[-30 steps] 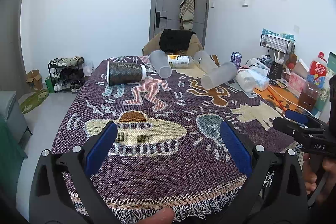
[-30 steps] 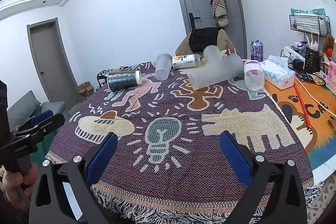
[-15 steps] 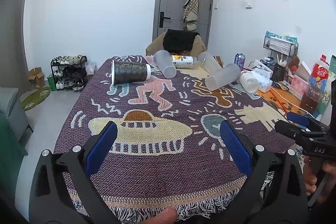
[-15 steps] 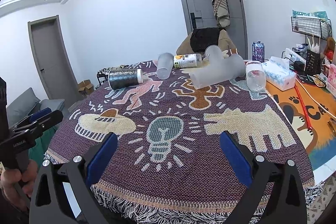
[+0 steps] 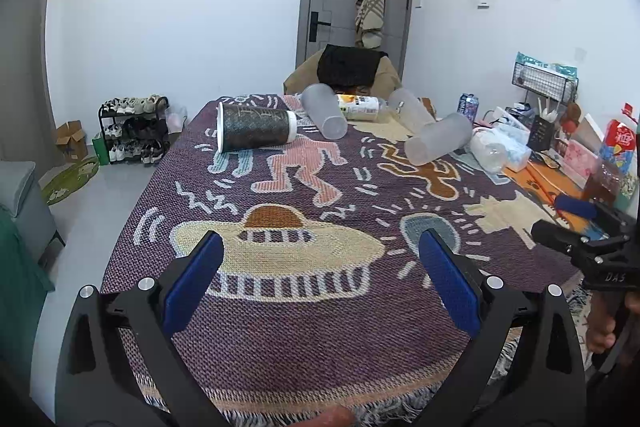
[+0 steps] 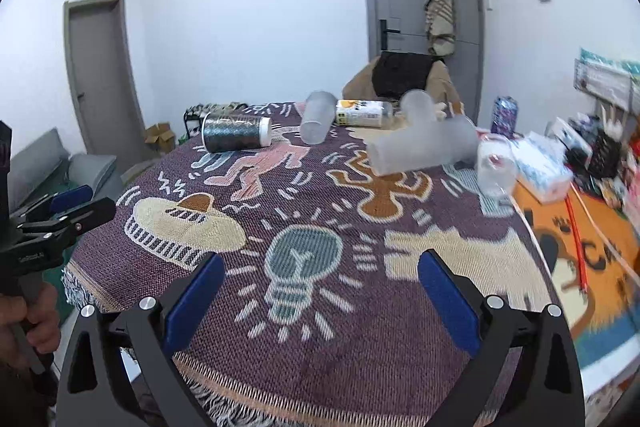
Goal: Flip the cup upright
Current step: 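Reach the right gripper toward the dark paper cup lying on its side, then close the right gripper around the dark paper cup's body, then lift the dark cup with the right gripper and carry it toward the left gripper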
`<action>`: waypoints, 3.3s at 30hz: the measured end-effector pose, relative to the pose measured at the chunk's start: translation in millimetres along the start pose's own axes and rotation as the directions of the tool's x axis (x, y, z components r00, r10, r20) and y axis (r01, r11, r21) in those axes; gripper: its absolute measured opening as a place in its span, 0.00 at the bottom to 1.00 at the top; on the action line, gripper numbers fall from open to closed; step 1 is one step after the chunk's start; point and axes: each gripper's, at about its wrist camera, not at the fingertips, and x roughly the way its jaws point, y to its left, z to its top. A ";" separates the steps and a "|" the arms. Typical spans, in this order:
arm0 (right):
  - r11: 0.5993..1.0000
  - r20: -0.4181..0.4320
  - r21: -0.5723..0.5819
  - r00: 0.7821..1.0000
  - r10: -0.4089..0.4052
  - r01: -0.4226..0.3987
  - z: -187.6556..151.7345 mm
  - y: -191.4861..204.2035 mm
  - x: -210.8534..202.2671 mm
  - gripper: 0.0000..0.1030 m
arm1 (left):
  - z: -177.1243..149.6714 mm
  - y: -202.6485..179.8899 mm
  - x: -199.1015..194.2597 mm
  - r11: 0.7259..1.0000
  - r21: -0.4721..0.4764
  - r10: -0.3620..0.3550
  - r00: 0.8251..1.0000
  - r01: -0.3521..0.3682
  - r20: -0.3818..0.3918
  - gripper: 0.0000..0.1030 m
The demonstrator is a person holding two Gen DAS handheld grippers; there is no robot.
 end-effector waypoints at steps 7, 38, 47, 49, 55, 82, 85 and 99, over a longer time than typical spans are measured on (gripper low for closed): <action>0.991 0.019 -0.126 0.999 0.038 -0.035 44.8 15.8 19.6 0.93 | 13.6 32.8 20.4 0.999 -0.022 0.046 0.998 -0.047 -0.035 0.94; 0.678 -0.051 -0.735 0.999 0.001 -0.038 136.9 180.1 242.3 0.87 | 39.8 185.7 69.2 0.906 -0.402 0.140 0.990 -0.131 -0.007 0.94; 0.554 -0.054 -0.833 0.997 -0.047 -0.019 136.6 208.2 313.9 0.88 | 34.9 214.6 85.5 0.859 -0.478 0.190 0.981 -0.183 -0.034 0.94; 0.542 -0.061 -0.840 0.997 -0.050 -0.024 135.8 211.4 324.0 0.88 | 33.6 217.3 90.5 0.854 -0.483 0.196 0.980 -0.191 -0.040 0.94; 0.517 -0.067 -0.856 0.996 -0.059 -0.027 133.5 219.3 354.0 0.88 | 29.8 218.9 100.2 0.849 -0.483 0.209 0.976 -0.214 -0.063 0.94; 0.688 -0.170 -0.717 0.985 -0.014 -0.114 141.2 161.2 213.7 0.71 | 48.4 159.6 56.5 0.898 -0.415 0.161 0.987 -0.147 0.000 0.94; 0.765 -0.180 -0.636 0.983 -0.015 -0.105 139.6 138.0 187.2 0.71 | 50.0 145.4 49.9 0.910 -0.396 0.137 0.990 -0.121 0.013 0.94; 0.999 -0.137 -0.002 0.989 0.053 -0.053 90.1 37.6 96.7 0.71 | 56.9 66.9 45.7 0.960 -0.278 -0.014 1.000 0.017 0.012 0.94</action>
